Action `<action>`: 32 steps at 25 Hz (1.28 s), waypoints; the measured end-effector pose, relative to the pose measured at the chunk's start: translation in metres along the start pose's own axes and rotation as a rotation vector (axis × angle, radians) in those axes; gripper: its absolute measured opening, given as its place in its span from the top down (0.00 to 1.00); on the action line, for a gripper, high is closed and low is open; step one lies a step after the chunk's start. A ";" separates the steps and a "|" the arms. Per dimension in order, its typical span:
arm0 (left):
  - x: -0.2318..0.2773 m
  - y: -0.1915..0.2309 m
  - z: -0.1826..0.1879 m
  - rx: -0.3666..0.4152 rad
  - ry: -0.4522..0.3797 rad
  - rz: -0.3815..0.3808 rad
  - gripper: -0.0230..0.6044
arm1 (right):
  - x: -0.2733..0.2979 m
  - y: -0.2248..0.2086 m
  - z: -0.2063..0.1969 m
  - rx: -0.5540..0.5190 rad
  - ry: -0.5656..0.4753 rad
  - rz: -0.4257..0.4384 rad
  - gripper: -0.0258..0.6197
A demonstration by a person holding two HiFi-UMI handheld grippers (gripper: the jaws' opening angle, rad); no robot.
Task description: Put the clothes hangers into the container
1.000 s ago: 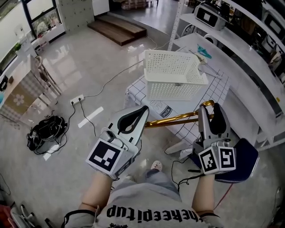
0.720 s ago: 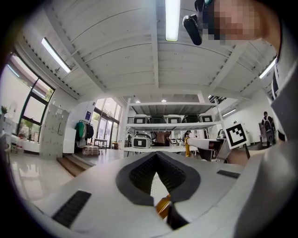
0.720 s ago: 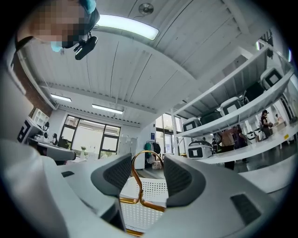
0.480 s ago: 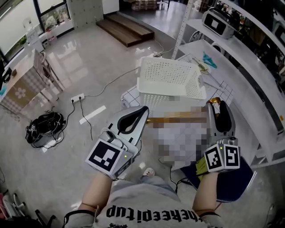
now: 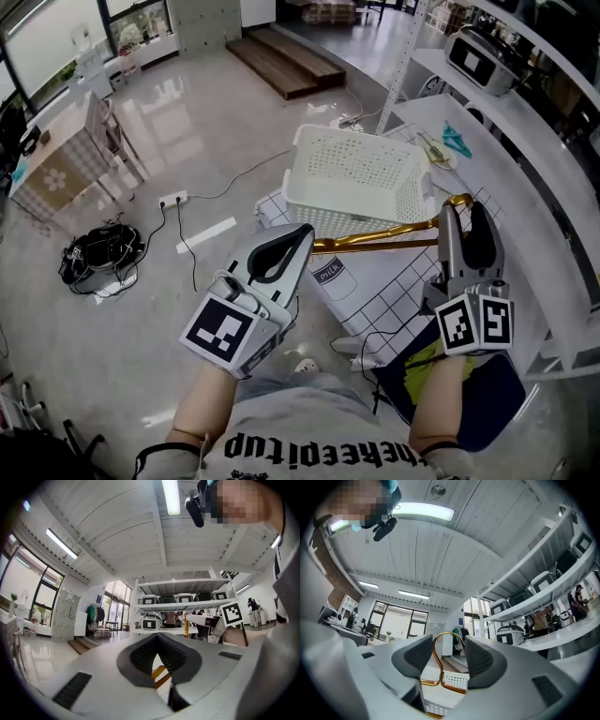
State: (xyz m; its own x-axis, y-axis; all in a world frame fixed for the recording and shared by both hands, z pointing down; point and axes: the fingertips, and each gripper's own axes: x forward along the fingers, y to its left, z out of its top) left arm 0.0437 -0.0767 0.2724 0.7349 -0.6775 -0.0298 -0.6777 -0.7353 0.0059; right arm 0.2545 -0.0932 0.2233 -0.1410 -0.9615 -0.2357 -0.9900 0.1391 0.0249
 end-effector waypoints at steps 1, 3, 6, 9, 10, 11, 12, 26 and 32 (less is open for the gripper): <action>0.001 -0.001 -0.001 -0.002 0.001 0.002 0.94 | 0.003 -0.002 0.001 -0.002 -0.004 0.005 0.60; 0.004 -0.001 -0.002 -0.004 0.004 0.006 0.94 | 0.008 -0.006 0.001 -0.004 -0.010 0.010 0.60; 0.007 0.003 -0.006 0.004 0.017 0.015 0.94 | 0.016 -0.009 0.000 -0.003 -0.017 0.013 0.60; 0.012 0.007 -0.009 -0.001 0.022 0.016 0.94 | 0.024 -0.012 -0.002 -0.004 -0.019 0.011 0.60; 0.014 0.009 -0.010 -0.002 0.024 0.015 0.94 | 0.027 -0.013 -0.003 -0.005 -0.019 0.009 0.60; 0.016 0.012 -0.011 -0.004 0.025 0.013 0.94 | 0.030 -0.013 -0.004 -0.006 -0.017 0.007 0.60; 0.019 0.014 -0.011 -0.005 0.025 0.010 0.94 | 0.033 -0.014 -0.005 -0.008 -0.016 0.004 0.59; 0.066 0.079 -0.003 0.006 0.019 -0.001 0.94 | 0.106 -0.023 -0.019 -0.046 -0.013 -0.029 0.59; 0.084 0.106 -0.003 0.024 0.001 0.012 0.94 | 0.137 -0.021 -0.038 -0.039 0.000 -0.010 0.59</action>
State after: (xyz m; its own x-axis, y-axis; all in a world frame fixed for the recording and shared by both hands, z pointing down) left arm 0.0336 -0.2116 0.2736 0.7266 -0.6865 -0.0292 -0.6870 -0.7264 -0.0173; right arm 0.2557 -0.2369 0.2269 -0.1309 -0.9628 -0.2363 -0.9910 0.1199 0.0602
